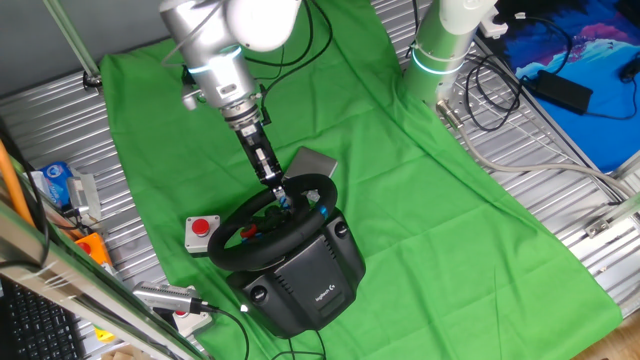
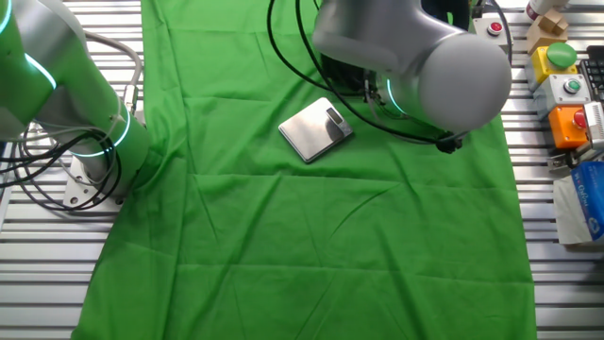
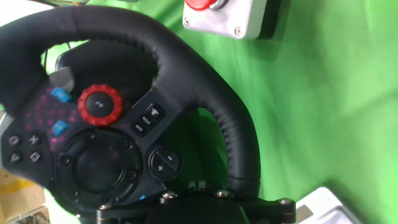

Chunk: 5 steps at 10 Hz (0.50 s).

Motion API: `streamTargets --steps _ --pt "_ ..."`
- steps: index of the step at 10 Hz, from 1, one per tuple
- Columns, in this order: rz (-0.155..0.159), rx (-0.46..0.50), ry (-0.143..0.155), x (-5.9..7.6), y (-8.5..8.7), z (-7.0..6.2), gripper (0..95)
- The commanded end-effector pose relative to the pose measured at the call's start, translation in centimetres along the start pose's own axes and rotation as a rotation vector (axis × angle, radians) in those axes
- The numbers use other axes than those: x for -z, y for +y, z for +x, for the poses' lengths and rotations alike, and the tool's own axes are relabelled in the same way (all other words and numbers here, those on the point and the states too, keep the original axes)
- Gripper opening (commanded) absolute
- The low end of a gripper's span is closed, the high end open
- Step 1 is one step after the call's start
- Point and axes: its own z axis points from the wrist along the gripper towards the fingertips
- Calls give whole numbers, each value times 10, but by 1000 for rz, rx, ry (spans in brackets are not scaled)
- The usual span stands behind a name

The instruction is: Rotate the steering wheel 90 degrees clockwise

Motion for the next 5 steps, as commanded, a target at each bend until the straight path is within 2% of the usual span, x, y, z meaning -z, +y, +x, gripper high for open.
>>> streamTargets --steps 1,5 --pt "-4 -4 2 4 -1 4 0" --pt "-5 -10 1 8 3 10 0"
